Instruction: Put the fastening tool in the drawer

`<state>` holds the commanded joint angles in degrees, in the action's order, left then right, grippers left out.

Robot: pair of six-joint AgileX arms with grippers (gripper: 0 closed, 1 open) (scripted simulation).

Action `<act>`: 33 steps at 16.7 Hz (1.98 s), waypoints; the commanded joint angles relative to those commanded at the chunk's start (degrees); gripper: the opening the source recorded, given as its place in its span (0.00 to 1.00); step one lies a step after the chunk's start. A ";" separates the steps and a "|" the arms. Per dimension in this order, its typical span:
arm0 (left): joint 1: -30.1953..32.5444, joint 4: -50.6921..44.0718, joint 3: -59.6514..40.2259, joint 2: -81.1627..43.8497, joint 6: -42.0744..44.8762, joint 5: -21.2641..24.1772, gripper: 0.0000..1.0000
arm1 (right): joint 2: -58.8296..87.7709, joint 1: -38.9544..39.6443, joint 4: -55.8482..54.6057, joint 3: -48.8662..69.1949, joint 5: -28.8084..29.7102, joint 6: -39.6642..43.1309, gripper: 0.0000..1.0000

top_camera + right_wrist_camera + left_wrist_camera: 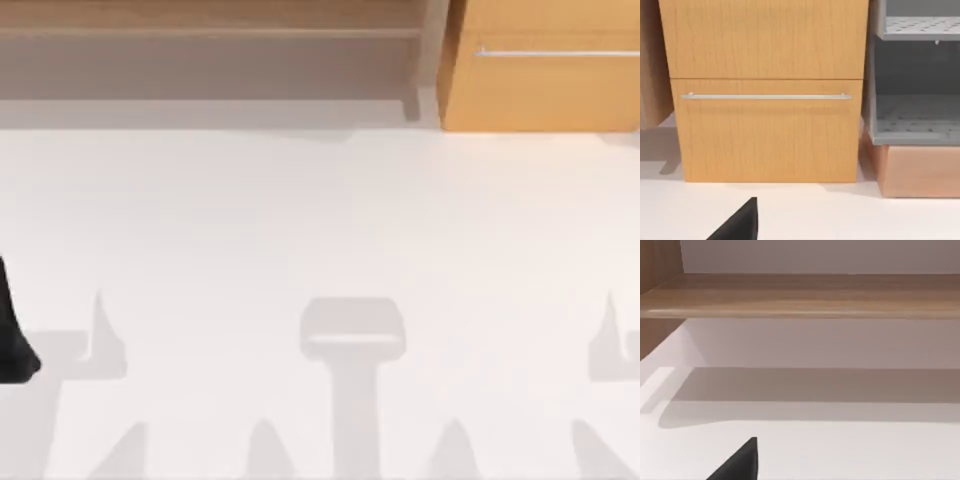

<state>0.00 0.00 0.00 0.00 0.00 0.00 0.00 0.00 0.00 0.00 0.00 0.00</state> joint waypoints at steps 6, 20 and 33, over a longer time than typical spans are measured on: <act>0.00 0.00 0.00 0.00 0.00 0.00 1.00 | 5.86 0.31 -4.00 3.19 0.29 4.25 1.00; 0.00 0.00 0.00 0.00 0.00 0.00 1.00 | 77.97 5.29 -42.01 30.70 6.04 60.36 1.00; 0.00 0.00 0.00 0.00 0.00 0.00 1.00 | 127.41 10.07 -73.22 53.85 12.10 89.16 1.00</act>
<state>0.00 0.00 0.00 0.00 0.00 0.00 127.41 10.07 -73.22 53.85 12.10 89.16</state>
